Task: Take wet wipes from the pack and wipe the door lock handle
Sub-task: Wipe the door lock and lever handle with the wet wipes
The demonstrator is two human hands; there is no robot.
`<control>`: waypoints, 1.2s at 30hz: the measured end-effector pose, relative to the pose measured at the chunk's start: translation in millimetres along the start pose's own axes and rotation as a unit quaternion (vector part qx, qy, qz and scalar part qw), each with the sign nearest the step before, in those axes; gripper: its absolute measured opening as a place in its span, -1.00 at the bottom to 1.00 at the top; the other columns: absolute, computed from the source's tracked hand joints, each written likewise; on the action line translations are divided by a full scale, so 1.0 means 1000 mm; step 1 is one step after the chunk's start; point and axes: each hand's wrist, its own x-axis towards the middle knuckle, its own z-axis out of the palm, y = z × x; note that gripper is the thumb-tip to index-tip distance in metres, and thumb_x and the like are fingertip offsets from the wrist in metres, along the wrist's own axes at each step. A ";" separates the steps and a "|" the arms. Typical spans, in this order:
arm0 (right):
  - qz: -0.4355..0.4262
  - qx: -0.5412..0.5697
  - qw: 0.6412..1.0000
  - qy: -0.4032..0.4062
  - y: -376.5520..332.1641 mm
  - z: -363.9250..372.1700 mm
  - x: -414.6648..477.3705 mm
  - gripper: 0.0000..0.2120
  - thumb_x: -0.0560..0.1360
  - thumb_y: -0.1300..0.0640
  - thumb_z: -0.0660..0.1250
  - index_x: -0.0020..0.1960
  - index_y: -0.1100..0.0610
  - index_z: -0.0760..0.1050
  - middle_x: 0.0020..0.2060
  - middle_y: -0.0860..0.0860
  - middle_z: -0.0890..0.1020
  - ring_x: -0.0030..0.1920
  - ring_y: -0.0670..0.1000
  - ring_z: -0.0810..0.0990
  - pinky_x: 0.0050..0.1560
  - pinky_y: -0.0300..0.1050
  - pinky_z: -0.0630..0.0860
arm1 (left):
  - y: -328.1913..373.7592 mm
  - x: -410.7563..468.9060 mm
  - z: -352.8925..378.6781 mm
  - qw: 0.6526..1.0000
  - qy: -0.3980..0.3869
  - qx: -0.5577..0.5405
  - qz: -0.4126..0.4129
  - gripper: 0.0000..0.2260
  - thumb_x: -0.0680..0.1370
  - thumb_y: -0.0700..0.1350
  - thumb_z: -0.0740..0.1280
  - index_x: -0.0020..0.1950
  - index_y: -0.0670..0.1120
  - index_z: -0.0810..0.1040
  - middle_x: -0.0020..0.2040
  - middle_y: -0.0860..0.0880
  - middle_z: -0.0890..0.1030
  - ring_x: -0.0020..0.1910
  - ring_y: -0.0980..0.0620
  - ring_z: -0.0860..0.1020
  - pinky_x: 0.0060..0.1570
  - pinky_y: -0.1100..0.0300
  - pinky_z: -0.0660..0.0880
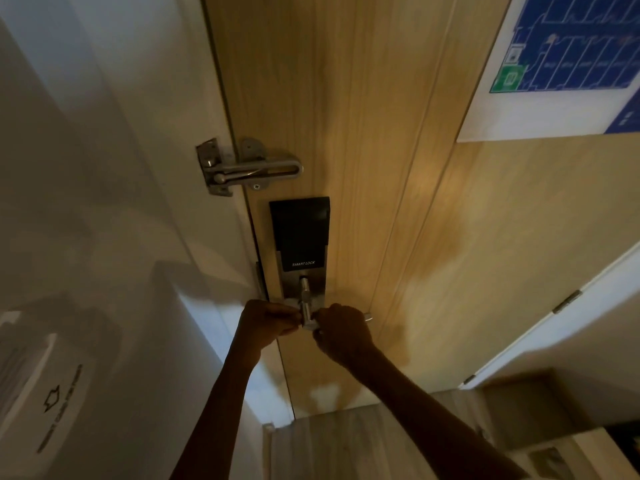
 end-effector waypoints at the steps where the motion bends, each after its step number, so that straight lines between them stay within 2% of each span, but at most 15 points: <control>1: -0.002 -0.012 1.000 -0.019 0.011 -0.002 -0.002 -0.80 0.56 0.07 0.21 0.08 0.14 0.50 -0.07 0.08 0.61 -0.09 0.04 0.59 -0.01 -0.07 0.49 | -0.002 -0.001 0.000 1.000 0.004 -0.014 -0.004 -0.69 0.38 -0.32 0.48 -0.42 0.08 0.68 -0.39 0.04 0.69 -0.25 -0.04 0.69 -0.14 0.13 0.62; 4: 0.008 -0.045 0.998 -0.036 0.028 -0.008 0.001 -0.79 0.54 0.03 0.24 0.07 0.13 0.49 -0.03 0.07 0.59 -0.07 0.04 0.58 -0.03 -0.08 0.50 | -0.002 -0.007 0.003 0.997 0.016 -0.070 -0.020 -0.72 0.40 -0.36 0.45 -0.36 0.02 0.68 -0.39 0.03 0.70 -0.32 0.07 0.69 -0.25 0.28 0.62; 9: 0.115 0.056 0.989 -0.079 0.073 -0.009 0.002 -0.78 0.44 -0.03 0.33 0.00 0.08 0.53 -0.07 0.01 0.58 -0.05 0.02 0.58 -0.06 -0.11 0.53 | -0.001 -0.008 0.004 0.996 0.011 -0.086 -0.021 -0.81 0.42 -0.35 0.44 -0.24 -0.06 0.67 -0.36 0.04 0.71 -0.28 0.08 0.69 -0.22 0.28 0.63; 12: 0.178 0.201 0.963 -0.012 0.117 -0.008 -0.013 -0.74 0.50 0.04 0.33 -0.32 0.11 0.44 -0.39 0.01 0.50 -0.34 -0.01 0.50 -0.24 -0.12 0.43 | -0.003 -0.008 0.005 0.995 0.014 -0.098 -0.021 -0.84 0.42 -0.35 0.44 -0.20 -0.08 0.68 -0.35 0.04 0.71 -0.27 0.07 0.70 -0.24 0.29 0.62; 14: 0.265 0.402 0.875 0.048 0.116 -0.005 -0.025 -0.68 0.54 0.03 0.31 -0.35 0.12 0.40 -0.46 0.01 0.44 -0.44 -0.03 0.42 -0.32 -0.15 0.40 | -0.003 -0.009 0.005 0.994 0.013 -0.109 -0.025 -0.85 0.42 -0.36 0.43 -0.18 -0.11 0.68 -0.35 0.03 0.71 -0.28 0.08 0.70 -0.28 0.32 0.60; 16: 0.311 0.643 0.699 0.038 0.094 0.006 -0.033 -0.79 0.56 0.07 0.27 -0.11 0.21 0.53 -0.35 0.07 0.50 -0.37 -0.02 0.48 -0.31 -0.16 0.48 | -0.004 -0.008 0.005 0.993 0.018 -0.118 -0.028 -0.82 0.41 -0.37 0.44 -0.23 -0.09 0.69 -0.34 -0.01 0.71 -0.28 0.04 0.70 -0.26 0.27 0.62; 18: 0.299 0.799 0.520 0.039 0.073 0.018 -0.035 -0.73 0.60 0.15 0.19 0.14 0.33 0.50 -0.16 0.16 0.56 -0.19 0.05 0.56 -0.17 -0.14 0.56 | -0.005 -0.009 0.007 0.992 0.023 -0.121 -0.027 -0.77 0.40 -0.37 0.44 -0.30 -0.04 0.71 -0.33 -0.05 0.72 -0.26 -0.02 0.70 -0.20 0.21 0.63; 20: 0.283 0.864 0.413 0.051 0.057 0.016 -0.031 -0.66 0.64 0.13 0.06 0.22 0.34 0.43 0.05 0.23 0.57 0.07 0.14 0.57 0.12 -0.05 0.52 | -0.006 -0.010 0.007 0.991 0.029 -0.127 -0.026 -0.76 0.41 -0.37 0.44 -0.31 -0.03 0.70 -0.34 -0.05 0.72 -0.28 0.00 0.70 -0.22 0.24 0.64; 22: 0.283 0.887 0.359 0.066 0.046 0.013 -0.032 -0.64 0.64 0.10 0.04 0.22 0.33 0.43 0.15 0.28 0.57 0.20 0.22 0.54 0.29 0.09 0.41 | -0.007 -0.011 0.008 0.991 0.030 -0.125 -0.023 -0.76 0.41 -0.36 0.44 -0.31 -0.02 0.70 -0.34 -0.04 0.71 -0.28 0.01 0.70 -0.21 0.24 0.64; 24: 0.288 0.908 0.291 0.086 0.038 0.018 -0.042 -0.64 0.63 0.10 0.06 0.25 0.33 0.42 0.18 0.29 0.57 0.24 0.24 0.53 0.29 0.13 0.43 | -0.008 -0.012 0.010 0.992 0.033 -0.118 -0.021 -0.75 0.41 -0.35 0.44 -0.32 0.00 0.69 -0.35 -0.03 0.71 -0.28 0.00 0.70 -0.18 0.21 0.65; 26: 0.269 0.926 0.255 0.074 0.035 0.021 -0.057 -0.62 0.56 0.09 0.20 0.27 0.31 0.41 0.21 0.28 0.56 0.24 0.23 0.53 0.23 0.11 0.49 | -0.007 -0.012 0.009 0.992 0.037 -0.114 -0.023 -0.77 0.41 -0.34 0.45 -0.31 0.00 0.69 -0.35 -0.03 0.71 -0.26 -0.02 0.70 -0.14 0.17 0.64; 28: 0.260 0.928 0.256 0.073 0.037 0.019 -0.057 -0.45 0.38 0.06 0.43 0.26 0.31 0.42 0.22 0.27 0.56 0.21 0.22 0.56 0.22 0.10 0.49 | -0.006 -0.010 0.008 0.993 0.036 -0.111 -0.021 -0.80 0.41 -0.33 0.46 -0.28 -0.02 0.69 -0.34 -0.02 0.71 -0.25 -0.02 0.70 -0.12 0.16 0.64; 31: 0.268 0.929 0.249 0.053 0.034 0.016 -0.041 -0.54 0.52 0.06 0.23 0.33 0.31 0.40 0.27 0.22 0.54 0.29 0.19 0.49 0.32 0.06 0.40 | -0.008 -0.011 0.009 0.993 0.035 -0.110 -0.023 -0.80 0.41 -0.33 0.46 -0.27 -0.02 0.69 -0.35 0.00 0.71 -0.23 -0.04 0.69 -0.12 0.15 0.64; 33: 0.278 0.930 0.237 0.047 0.026 0.025 -0.041 -0.53 0.47 0.10 0.27 0.32 0.29 0.42 0.24 0.23 0.56 0.29 0.21 0.48 0.32 0.09 0.41 | -0.009 -0.012 0.009 0.994 0.034 -0.104 -0.014 -0.80 0.41 -0.33 0.45 -0.27 -0.02 0.68 -0.36 0.00 0.71 -0.21 -0.09 0.69 -0.10 0.11 0.63; 36: 0.283 0.933 0.220 0.029 0.020 0.035 -0.056 -0.64 0.49 0.11 0.26 0.22 0.27 0.48 0.12 0.27 0.58 0.13 0.24 0.54 0.10 0.10 0.57 | -0.007 -0.012 0.007 0.994 0.029 -0.104 -0.011 -0.83 0.41 -0.32 0.46 -0.23 -0.04 0.68 -0.33 -0.01 0.70 -0.18 -0.11 0.68 -0.07 0.09 0.63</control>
